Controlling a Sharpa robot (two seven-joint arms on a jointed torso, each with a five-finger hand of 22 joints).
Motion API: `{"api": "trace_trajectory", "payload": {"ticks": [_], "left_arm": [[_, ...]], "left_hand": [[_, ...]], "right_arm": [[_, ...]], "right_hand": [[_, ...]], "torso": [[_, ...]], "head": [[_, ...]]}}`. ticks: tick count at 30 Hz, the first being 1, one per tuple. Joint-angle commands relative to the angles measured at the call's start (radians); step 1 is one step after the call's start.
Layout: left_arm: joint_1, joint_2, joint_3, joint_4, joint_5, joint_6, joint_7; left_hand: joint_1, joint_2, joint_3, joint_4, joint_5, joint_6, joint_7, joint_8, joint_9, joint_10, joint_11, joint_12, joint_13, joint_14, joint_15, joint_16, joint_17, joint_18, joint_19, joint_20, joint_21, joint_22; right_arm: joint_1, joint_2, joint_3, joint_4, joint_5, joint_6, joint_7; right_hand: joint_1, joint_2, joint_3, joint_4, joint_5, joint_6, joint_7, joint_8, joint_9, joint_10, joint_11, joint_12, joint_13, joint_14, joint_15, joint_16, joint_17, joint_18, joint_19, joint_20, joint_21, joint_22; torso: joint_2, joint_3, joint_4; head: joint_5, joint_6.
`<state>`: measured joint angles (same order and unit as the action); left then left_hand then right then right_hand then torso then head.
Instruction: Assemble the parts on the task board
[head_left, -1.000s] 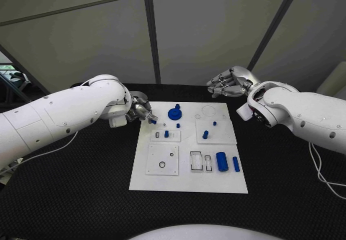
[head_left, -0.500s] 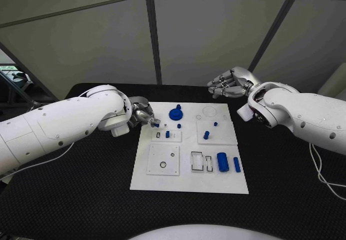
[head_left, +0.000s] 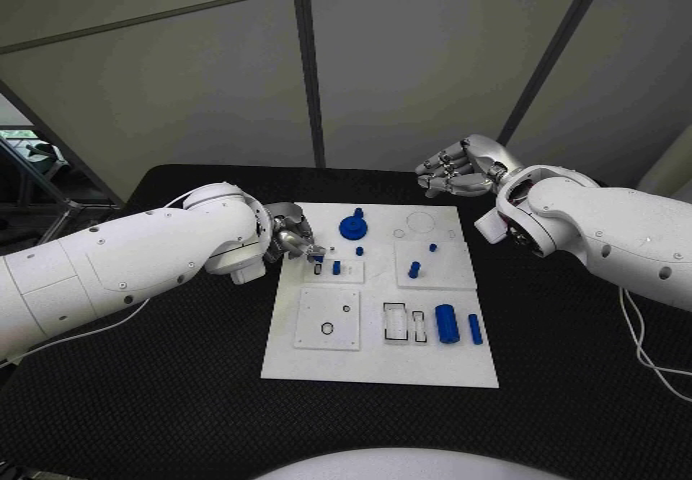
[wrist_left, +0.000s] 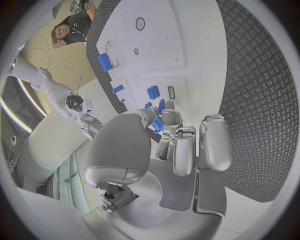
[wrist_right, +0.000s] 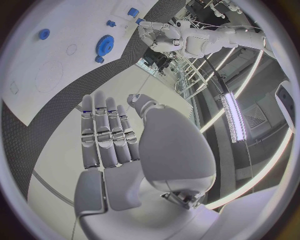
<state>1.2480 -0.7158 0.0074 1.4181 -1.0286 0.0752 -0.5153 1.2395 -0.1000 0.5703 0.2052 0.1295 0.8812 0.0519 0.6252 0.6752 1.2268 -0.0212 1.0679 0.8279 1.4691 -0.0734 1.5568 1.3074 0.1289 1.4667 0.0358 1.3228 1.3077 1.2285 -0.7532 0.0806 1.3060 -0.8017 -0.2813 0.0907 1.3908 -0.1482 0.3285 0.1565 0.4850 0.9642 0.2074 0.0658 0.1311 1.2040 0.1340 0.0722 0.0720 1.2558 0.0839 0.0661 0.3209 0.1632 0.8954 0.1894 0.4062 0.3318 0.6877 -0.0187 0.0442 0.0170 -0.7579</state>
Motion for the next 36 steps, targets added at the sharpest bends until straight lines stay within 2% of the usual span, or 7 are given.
{"api": "trace_trajectory", "payload": {"ticks": [1,5,11,36], "left_arm": [[-0.001,0.001,-0.006,0.003,-0.012,-0.001,-0.002],[-0.002,0.003,-0.013,0.004,-0.014,0.007,-0.003],[-0.003,0.002,-0.017,0.006,-0.024,0.019,-0.006],[-0.006,-0.002,-0.019,0.0,-0.063,0.055,-0.014]], "left_hand": [[-0.002,-0.01,0.124,-0.115,0.0,0.003,-0.003,0.006,0.002,0.012,-0.002,0.007,0.002,0.094,-0.008,-0.005,0.238,-0.065,0.006,-0.007,0.0,0.014],[-0.005,-0.013,0.131,-0.118,0.001,0.004,-0.003,0.008,0.003,0.014,-0.003,0.006,0.002,0.094,-0.008,-0.005,0.238,-0.065,0.006,-0.008,-0.001,0.014],[-0.007,-0.016,0.136,-0.12,0.001,0.004,-0.003,0.009,0.004,0.016,-0.003,0.008,0.004,0.094,-0.009,-0.005,0.238,-0.065,0.007,-0.008,0.0,0.015],[-0.011,-0.021,0.148,-0.126,0.001,0.004,-0.004,0.011,0.007,0.017,-0.004,0.007,0.002,0.094,-0.01,-0.004,0.239,-0.066,0.009,-0.009,0.004,0.019]], "right_arm": [[0.002,0.002,0.001,0.001,-0.003,0.012,0.009],[0.001,0.003,0.001,0.002,-0.003,0.014,0.009],[0.001,0.003,0.001,0.002,-0.003,0.015,0.009],[0.001,0.003,0.001,0.001,-0.003,0.015,0.009]], "right_hand": [[-0.004,0.002,0.005,0.002,0.002,-0.004,0.001,0.003,0.002,-0.009,0.001,0.004,-0.002,-0.005,0.0,-0.004,-0.001,0.016,0.0,0.006,-0.006,-0.002],[-0.004,0.002,0.005,0.002,0.002,-0.004,0.001,0.003,0.002,-0.009,0.001,0.004,-0.002,-0.005,0.0,-0.004,-0.001,0.016,0.0,0.006,-0.006,-0.002],[-0.004,0.002,0.005,0.002,0.002,-0.004,0.001,0.003,0.002,-0.009,0.001,0.004,-0.002,-0.005,0.0,-0.004,-0.001,0.016,0.0,0.006,-0.006,-0.002],[-0.006,0.002,0.006,0.002,0.001,-0.004,0.001,0.003,0.002,-0.008,0.002,0.005,-0.001,-0.005,0.0,-0.003,-0.002,0.016,0.0,0.007,-0.008,-0.002]], "torso": [[0.001,0.0005,-0.0003],[0.001,0.0005,0.0002],[0.001,0.0005,0.0006],[0.001,0.0,0.0004]], "head": [[0.0,-0.002],[0.0,-0.003],[0.003,-0.006],[0.008,-0.01]]}}
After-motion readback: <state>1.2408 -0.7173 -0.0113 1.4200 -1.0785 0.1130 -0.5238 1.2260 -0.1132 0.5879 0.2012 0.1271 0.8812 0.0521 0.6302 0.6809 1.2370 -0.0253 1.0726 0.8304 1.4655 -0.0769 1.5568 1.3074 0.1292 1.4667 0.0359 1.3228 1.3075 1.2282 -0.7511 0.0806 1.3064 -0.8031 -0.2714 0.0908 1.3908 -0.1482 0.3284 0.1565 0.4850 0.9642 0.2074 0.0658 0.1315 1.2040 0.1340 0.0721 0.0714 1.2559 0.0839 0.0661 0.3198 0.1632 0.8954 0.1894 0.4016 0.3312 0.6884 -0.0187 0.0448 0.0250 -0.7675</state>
